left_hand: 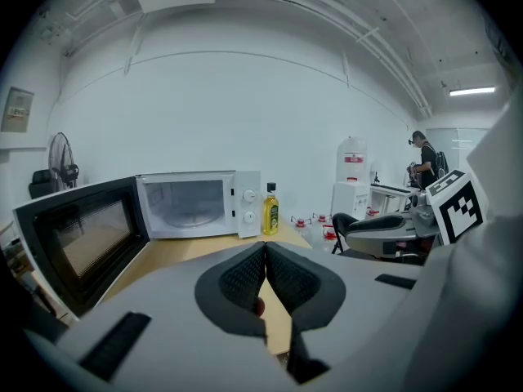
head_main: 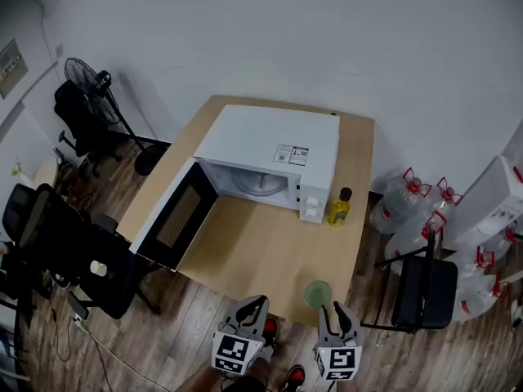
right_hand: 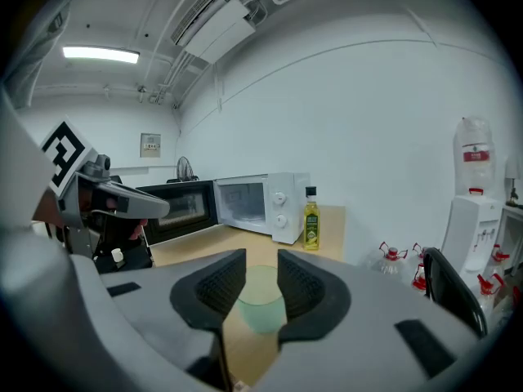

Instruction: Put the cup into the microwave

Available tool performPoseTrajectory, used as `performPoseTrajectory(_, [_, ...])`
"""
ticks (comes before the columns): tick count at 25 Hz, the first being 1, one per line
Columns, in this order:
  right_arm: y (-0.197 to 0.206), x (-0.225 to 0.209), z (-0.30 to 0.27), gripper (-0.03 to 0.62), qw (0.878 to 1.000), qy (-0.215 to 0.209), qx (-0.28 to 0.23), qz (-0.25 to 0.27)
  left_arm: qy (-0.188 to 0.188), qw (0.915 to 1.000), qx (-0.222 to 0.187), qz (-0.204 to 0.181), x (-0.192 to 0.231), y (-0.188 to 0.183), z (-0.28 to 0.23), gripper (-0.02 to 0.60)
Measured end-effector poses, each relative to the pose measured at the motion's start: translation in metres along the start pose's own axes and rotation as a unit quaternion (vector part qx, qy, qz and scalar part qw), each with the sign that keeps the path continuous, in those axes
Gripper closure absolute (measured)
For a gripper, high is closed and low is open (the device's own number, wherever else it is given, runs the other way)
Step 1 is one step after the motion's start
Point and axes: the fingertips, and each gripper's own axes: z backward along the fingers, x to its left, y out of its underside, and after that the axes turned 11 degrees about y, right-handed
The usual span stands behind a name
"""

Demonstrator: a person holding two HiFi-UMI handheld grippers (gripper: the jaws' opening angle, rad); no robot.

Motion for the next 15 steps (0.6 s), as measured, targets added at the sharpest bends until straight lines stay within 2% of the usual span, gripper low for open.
performPoseTrajectory(6, [0.021,0.011,-0.026,0.266,1.0,-0.008,0.021,0.001,0.004,0.9999,0.015,0.007,0.011,0.009,-0.012,0.558])
performPoseTrajectory(10, [0.036,0.015,-0.041,0.214,0.999,-0.01,0.045,0.004,0.005,0.9996,0.024,0.012,0.017,0.017,-0.019,0.558])
performPoseTrajectory(15, [0.055,0.015,-0.056,0.203,0.998,-0.011,0.067,0.001,0.004,0.9992,0.035,0.018,0.026,0.029,-0.027,0.558])
